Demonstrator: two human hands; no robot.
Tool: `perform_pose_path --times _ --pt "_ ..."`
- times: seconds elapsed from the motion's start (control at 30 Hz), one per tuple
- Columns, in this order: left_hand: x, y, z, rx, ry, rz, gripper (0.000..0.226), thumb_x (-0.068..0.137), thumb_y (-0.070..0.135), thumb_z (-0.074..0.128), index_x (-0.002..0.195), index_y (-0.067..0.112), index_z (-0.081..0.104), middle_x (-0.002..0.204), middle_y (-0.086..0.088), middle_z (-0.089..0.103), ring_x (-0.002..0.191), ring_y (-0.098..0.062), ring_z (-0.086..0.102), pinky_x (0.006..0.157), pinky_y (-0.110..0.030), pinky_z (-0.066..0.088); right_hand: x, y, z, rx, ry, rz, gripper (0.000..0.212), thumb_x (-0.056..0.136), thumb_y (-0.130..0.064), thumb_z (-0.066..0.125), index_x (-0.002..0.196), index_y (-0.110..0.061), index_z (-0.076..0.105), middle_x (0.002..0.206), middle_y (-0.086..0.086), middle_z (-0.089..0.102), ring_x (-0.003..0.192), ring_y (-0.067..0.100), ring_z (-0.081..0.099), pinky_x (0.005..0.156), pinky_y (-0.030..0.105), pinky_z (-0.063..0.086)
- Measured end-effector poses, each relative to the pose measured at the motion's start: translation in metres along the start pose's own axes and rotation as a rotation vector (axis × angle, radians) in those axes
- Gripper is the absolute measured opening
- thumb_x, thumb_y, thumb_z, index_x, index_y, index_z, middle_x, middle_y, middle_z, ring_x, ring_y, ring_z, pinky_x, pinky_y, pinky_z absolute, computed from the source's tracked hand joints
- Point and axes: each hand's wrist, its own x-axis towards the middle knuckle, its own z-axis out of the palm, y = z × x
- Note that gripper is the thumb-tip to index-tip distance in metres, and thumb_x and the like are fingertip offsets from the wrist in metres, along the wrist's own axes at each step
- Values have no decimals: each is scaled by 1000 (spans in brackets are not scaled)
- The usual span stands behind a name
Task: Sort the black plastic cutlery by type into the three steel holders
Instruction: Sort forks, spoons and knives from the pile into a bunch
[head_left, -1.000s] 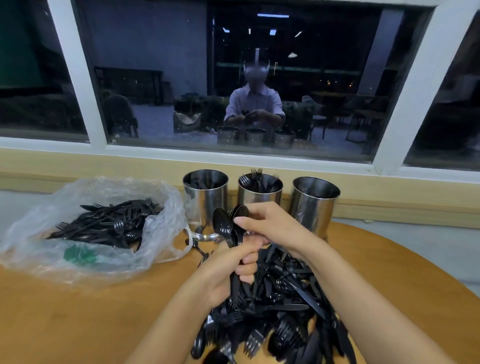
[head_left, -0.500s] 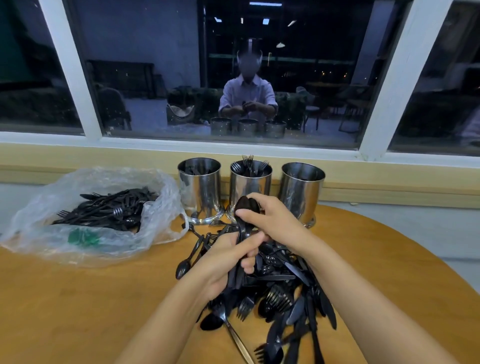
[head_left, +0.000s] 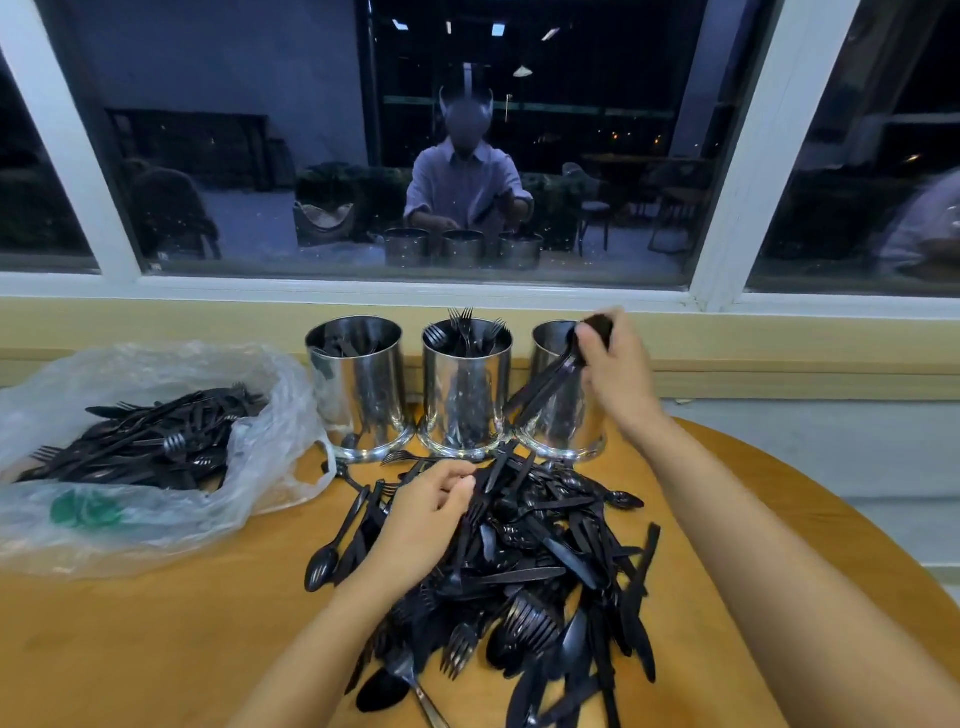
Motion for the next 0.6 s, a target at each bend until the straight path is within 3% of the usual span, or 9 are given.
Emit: perform_pose_path --times 0.03,0.1,0.2,0.27,0.33,0.47,0.6 --pt "9 -7 1 26 34 -3 18 102 22 48 115 26 59 102 7 65 95 -6 61 73 -7 43 20 0 -9 -52 108 -70 6 101 -17 45 102 -11 46 83 4 55 71 23 55 61 34 45" --pt "28 -21 2 71 77 -9 15 100 17 50 109 22 62 97 4 66 90 -8 60 68 -6 42 56 0 -22 -149 239 -181 9 101 -13 44 105 -6 47 85 5 55 77 24 53 65 30 40" --pt "54 -34 3 111 121 -18 14 99 12 52 104 19 64 89 5 63 79 -3 55 63 -4 40 90 4 -23 -219 270 -240 12 101 -12 43 109 -4 46 91 5 53 79 18 46 59 22 33" --pt "69 -43 5 121 153 -20 15 98 9 53 101 19 64 92 2 66 83 -6 58 64 -3 40 102 16 -12 -278 221 -244 9 102 -14 42 108 -7 44 93 4 52 79 19 46 59 21 34" --pt "81 -52 8 132 177 -29 15 97 7 55 98 18 65 93 -1 67 84 -8 59 65 -3 41 108 39 2 -404 101 -193 10 103 -19 41 107 -9 42 96 5 54 84 24 50 64 32 38" --pt "96 -62 17 189 168 -38 16 96 6 55 101 14 68 84 1 64 71 -2 54 60 -3 39 110 77 19 -818 -244 -94 44 95 -47 53 124 -13 48 111 14 60 110 33 47 79 41 43" --pt "104 -60 23 212 126 -9 20 96 4 51 103 11 68 85 -4 66 70 -7 53 61 -9 41 111 68 20 -832 -219 -199 59 87 -55 61 131 -15 56 123 12 61 122 34 38 93 44 39"
